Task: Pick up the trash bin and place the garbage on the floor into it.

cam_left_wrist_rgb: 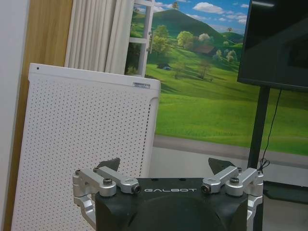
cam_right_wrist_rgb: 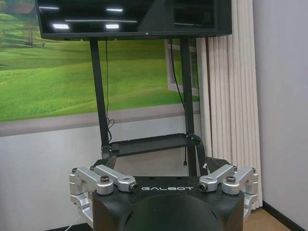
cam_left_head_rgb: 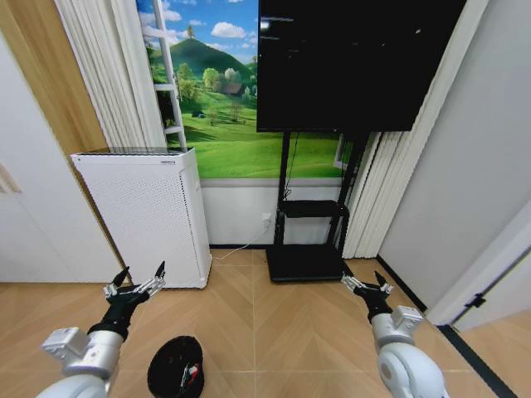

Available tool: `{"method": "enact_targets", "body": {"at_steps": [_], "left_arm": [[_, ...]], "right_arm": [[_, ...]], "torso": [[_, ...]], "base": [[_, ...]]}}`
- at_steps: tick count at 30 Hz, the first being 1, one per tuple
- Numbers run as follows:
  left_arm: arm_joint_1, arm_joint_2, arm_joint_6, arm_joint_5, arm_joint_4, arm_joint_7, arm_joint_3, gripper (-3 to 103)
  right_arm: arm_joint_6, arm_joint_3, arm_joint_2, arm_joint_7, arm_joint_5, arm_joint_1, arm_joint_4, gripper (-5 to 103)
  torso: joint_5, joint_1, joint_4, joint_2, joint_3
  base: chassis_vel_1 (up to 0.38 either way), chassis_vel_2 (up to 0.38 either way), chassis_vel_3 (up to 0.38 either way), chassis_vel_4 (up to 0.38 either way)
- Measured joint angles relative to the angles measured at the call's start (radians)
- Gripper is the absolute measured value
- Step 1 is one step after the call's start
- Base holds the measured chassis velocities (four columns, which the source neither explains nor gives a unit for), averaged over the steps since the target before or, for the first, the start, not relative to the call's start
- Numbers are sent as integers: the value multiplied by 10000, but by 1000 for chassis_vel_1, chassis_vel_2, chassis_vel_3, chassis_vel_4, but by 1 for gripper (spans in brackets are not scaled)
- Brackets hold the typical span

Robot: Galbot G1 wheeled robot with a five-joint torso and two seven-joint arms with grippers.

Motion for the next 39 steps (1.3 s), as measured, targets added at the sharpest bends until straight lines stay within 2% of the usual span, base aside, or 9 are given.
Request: {"method": "enact_targets", "body": {"at_steps": [8, 10, 14, 28, 39], "left_arm": [[-38, 3, 74, 0, 47, 0, 6, 100], [-78, 2, 144, -116, 96, -248, 84, 100], [-76, 10, 127, -117, 118, -359, 105, 100], [-119, 38, 10, 27, 208, -331, 171, 100], [-107, 42, -15, 45, 250, -275, 171, 100]], "right_arm": [[-9, -56, 17, 0, -32, 20, -63, 100], [-10, -59, -6, -1, 6, 110, -132, 100], [-58, -72, -7, -1, 10, 121, -170, 100], [-152, -88, 84, -105, -81, 20, -158, 100], [-134, -84, 120, -159, -114, 18, -168, 100]], "torso": [[0, 140, 0, 323, 182], [0, 239, 0, 561, 324], [0, 276, 0, 654, 380], [0, 274, 0, 634, 374], [-1, 248, 0, 591, 344]], "base": [[0, 0, 0, 0], [0, 0, 0, 0], [0, 0, 0, 0], [17, -15, -18, 18], [186, -188, -190, 191]]}}
